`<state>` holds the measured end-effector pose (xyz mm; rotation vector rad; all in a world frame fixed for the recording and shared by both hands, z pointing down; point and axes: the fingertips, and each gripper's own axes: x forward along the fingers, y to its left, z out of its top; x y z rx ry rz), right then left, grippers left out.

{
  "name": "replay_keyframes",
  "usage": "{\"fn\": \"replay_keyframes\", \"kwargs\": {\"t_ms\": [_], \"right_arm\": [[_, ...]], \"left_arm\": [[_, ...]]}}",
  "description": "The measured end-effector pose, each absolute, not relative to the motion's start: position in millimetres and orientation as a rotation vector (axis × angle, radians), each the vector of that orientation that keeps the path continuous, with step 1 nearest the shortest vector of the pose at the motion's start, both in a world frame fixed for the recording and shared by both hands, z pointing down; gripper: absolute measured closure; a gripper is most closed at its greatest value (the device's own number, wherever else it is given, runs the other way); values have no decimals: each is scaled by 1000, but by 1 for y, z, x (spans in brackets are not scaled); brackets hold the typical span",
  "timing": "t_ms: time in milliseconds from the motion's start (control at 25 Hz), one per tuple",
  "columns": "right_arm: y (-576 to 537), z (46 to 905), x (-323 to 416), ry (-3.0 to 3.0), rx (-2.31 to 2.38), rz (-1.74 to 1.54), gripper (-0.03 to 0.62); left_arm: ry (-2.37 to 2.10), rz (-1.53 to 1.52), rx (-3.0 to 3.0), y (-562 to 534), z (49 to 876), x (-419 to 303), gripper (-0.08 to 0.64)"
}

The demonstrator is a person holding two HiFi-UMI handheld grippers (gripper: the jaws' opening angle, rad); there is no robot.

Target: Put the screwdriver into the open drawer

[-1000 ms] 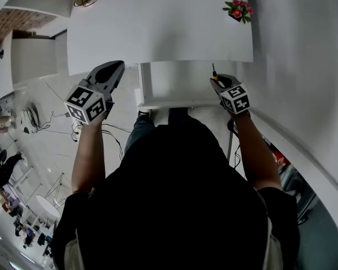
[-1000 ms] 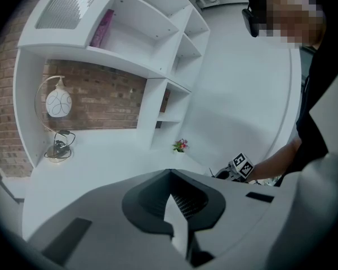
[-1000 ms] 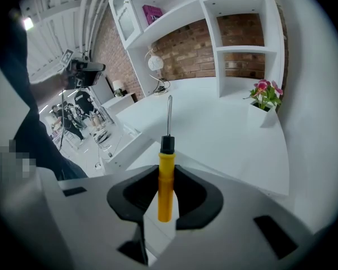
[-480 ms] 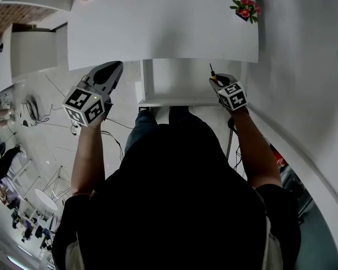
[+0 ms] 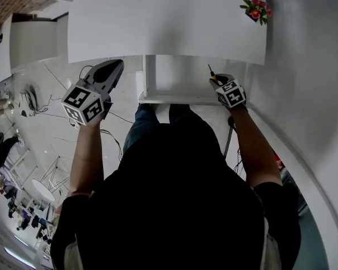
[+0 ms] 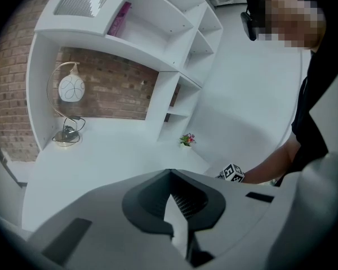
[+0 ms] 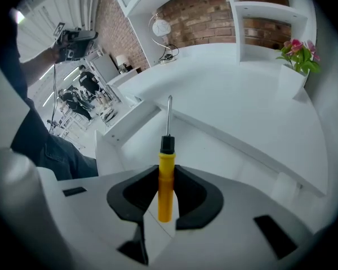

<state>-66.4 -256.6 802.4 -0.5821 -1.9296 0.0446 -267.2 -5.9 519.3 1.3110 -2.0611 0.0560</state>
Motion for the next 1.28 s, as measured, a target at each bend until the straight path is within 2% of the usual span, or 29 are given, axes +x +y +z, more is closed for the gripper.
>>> {"fn": "replay_keyframes", "kwargs": {"t_ms": [1280], "right_arm": [[-247, 885, -78, -1749, -679, -253, 499]], "left_arm": [[-1993, 30, 1285, 4, 560, -266, 545]]}}
